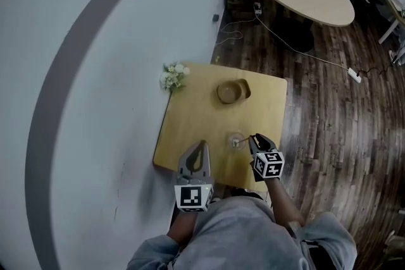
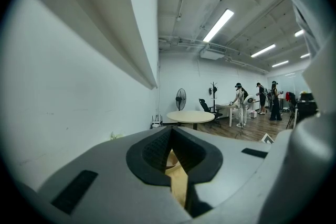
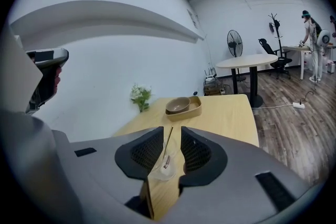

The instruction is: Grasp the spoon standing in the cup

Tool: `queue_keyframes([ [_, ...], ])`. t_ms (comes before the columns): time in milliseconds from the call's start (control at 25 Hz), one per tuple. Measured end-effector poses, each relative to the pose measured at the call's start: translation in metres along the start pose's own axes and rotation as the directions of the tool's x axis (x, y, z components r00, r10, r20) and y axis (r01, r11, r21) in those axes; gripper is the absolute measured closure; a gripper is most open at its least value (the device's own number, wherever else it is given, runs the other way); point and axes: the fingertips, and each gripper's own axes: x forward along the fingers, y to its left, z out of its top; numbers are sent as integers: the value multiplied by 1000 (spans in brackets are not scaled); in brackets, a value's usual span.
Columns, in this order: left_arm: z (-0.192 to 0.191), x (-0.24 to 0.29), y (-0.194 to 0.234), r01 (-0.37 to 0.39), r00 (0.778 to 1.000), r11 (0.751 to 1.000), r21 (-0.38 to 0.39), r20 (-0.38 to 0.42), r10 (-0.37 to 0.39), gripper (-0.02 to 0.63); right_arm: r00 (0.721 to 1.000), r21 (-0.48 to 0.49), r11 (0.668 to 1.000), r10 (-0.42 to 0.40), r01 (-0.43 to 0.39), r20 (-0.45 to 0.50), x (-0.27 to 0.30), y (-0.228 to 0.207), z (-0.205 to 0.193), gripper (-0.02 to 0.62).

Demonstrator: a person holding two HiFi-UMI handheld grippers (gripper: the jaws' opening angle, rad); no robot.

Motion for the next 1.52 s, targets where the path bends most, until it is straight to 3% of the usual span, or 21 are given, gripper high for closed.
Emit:
queue_keyframes([
  [320, -2, -6, 16, -44, 999, 999, -2, -2, 44, 604, 999, -3, 1000, 23, -23, -43, 19, 2, -15, 555],
  [560, 1, -15, 23, -67, 998, 998, -6, -6, 67, 604, 999, -5, 999, 45, -45, 31, 13, 17, 10, 592],
  [1040, 3, -35, 23, -36, 999, 999, -11, 15, 36, 604, 988, -42, 999, 40, -34, 152, -26, 40, 52, 592],
  [1520, 1, -71, 17, 36, 998, 999, -11, 53, -35, 604, 945, -27, 999, -33, 44, 327, -95, 68, 84, 592],
])
